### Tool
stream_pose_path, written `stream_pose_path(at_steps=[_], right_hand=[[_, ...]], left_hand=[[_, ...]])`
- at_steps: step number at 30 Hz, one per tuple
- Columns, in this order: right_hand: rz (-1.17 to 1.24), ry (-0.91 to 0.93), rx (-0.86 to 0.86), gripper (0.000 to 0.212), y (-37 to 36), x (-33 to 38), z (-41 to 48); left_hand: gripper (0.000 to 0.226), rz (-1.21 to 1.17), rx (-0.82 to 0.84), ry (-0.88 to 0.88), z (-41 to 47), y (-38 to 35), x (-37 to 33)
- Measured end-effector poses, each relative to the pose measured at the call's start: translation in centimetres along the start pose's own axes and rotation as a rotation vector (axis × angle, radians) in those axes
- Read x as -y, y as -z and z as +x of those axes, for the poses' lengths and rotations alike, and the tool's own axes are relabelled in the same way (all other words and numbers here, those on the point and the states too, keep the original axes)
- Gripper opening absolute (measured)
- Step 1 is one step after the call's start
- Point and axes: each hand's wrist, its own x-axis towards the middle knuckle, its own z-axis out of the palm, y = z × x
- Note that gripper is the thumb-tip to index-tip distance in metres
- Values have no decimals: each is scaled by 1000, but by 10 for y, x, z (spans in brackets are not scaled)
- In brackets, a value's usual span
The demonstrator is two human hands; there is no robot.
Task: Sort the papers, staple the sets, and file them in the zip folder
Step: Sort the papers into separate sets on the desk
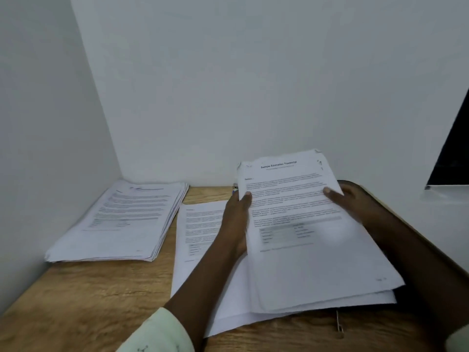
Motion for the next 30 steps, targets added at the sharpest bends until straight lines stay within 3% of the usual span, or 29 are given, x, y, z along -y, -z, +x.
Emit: stream_pose_path(at_steps=[2, 5, 8, 11, 13, 17, 18, 21, 25, 30], right_hand=[[68, -98, -8, 53, -9, -4, 5], [-29, -125, -72, 19, -17, -5, 11], [-194, -21, -73, 26, -10, 7, 6], [87, 0, 71, 27, -12, 7, -6], [127, -6, 81, 32, -15, 6, -10], [108, -129, -138, 17, 11, -1, 1], [82, -227, -162, 17, 25, -3, 3], [-169, -473, -150, 53, 74, -13, 13], [-442, -556, -98, 28, 90, -19, 8], [-531, -540, -108, 26, 80, -22, 5]], left_hand=[[25, 11, -73, -18, 0, -6, 0], [27, 61, -78, -24, -1, -6, 4], [25, 122, -75, -23, -1, 5, 8], [19, 243, -155, -54, 2, 8, 7], [27, 294, -144, -48, 1, 5, 4], [24, 261, -156, -26, 2, 12, -15], [19, 250, -177, -44, 4, 21, -24], [5, 404, -312, -146, 7, 68, -49], [5, 776, -569, -240, 2, 115, -57], [17, 1004, -506, -152, -13, 125, -55]])
